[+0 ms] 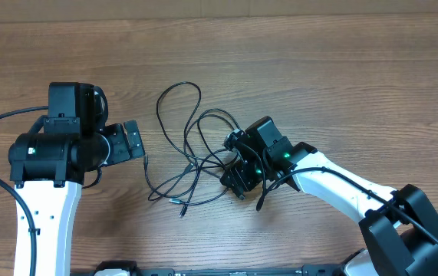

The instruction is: Untangle cables

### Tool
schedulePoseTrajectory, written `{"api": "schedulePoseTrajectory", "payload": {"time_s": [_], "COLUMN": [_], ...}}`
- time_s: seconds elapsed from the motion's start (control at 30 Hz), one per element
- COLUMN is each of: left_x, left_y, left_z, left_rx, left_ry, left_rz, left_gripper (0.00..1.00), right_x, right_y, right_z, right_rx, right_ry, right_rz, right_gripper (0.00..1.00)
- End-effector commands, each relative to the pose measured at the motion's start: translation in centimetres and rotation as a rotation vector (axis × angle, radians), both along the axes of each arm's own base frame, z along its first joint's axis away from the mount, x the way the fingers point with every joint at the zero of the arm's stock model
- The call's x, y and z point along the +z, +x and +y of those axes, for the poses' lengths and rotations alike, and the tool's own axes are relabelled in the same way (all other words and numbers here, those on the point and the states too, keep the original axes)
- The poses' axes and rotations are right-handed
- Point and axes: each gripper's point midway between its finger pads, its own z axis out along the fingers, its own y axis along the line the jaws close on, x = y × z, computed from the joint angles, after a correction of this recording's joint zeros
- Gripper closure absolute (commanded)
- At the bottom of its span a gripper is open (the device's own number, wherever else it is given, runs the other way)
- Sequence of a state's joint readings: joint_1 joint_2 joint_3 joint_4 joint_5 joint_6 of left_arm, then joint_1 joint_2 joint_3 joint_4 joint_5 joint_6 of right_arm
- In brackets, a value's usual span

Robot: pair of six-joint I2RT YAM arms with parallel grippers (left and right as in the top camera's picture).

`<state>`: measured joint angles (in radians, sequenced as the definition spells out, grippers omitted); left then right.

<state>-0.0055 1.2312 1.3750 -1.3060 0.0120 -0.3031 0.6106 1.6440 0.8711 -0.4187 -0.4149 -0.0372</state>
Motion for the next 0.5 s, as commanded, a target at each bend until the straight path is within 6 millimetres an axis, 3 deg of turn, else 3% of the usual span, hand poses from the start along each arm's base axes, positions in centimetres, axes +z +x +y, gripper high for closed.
{"api": "schedulePoseTrajectory", "payload": {"time_s": [0.0,0.33,0.43,0.47], "left_x": [0.0,0.0,0.0,0.0], "left_y": [0.1,0.1,0.1,0.1], "left_z": [0.0,0.0,0.0,0.0], "left_rx": [-0.015,-0.015,-0.015,-0.015], "left_ry": [0.002,0.002,0.002,0.002], "left_rz": [0.001,0.001,0.001,0.001], "left_gripper": [0.01,0.01,0.0,0.0], "right_x": [-0.5,-1.1,-1.5,-1.7], "right_y": [-0.4,-0.2,-0.2,-0.2], "right_z": [0.0,0.2,0.4,0.5], "right_rx": [0.024,0.026,0.03,0.032], "right_ry": [-0.001,0.02,0.017,0.017], "right_rz": [-0.005,-0.033,-0.03,-0.029], "right_gripper": [0.43,0.44,0.51,0.6]}}
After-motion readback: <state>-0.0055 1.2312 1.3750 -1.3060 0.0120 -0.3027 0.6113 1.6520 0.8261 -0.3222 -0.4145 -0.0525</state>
